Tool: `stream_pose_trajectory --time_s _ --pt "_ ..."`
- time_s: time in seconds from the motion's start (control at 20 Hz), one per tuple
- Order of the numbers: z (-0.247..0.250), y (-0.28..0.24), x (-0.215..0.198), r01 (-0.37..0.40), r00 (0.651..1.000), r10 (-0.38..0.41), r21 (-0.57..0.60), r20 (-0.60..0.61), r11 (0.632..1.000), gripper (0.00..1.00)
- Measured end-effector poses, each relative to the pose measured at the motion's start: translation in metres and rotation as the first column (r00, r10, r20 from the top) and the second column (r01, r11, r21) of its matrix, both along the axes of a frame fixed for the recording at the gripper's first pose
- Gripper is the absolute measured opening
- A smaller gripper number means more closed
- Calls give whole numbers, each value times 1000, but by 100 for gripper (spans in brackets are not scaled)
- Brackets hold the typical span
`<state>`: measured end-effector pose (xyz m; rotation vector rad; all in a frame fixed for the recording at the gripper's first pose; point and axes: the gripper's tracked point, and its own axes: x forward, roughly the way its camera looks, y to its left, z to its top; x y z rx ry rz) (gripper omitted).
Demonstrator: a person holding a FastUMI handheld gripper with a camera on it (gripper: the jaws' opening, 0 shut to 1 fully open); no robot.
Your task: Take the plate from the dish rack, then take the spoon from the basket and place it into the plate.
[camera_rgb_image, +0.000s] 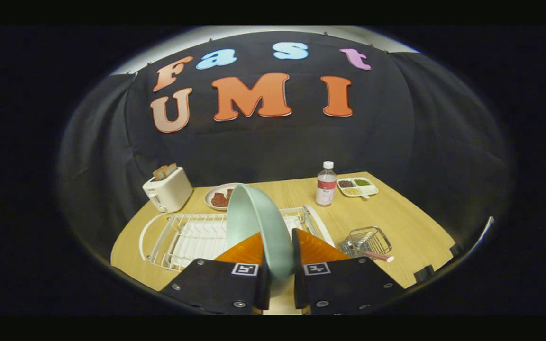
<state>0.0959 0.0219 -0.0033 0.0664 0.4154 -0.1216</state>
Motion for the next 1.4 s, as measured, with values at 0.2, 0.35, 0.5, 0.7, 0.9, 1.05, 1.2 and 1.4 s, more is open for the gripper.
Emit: stream_pose_trajectory --time_s 0.2,0.35,0.5,0.7,0.9,1.05,1.2,1.4 --pt "-17 -6 -37 -35 999 35 99 5 994 20" --pt "-34 -14 -61 -35 999 37 207 -6 978 20" --pt "-55 -22 -83 -20 999 27 290 -20 957 20" --pt "-83 -19 -111 -34 997 62 404 -56 914 20" --pt "-107 -17 -126 -31 995 71 476 -66 879 20" --pt "-130 -16 -137 -11 994 69 531 -89 847 20" --pt "-151 -18 -139 10 992 62 543 -113 840 20" --pt "-163 -19 -141 40 993 37 603 -115 796 20"
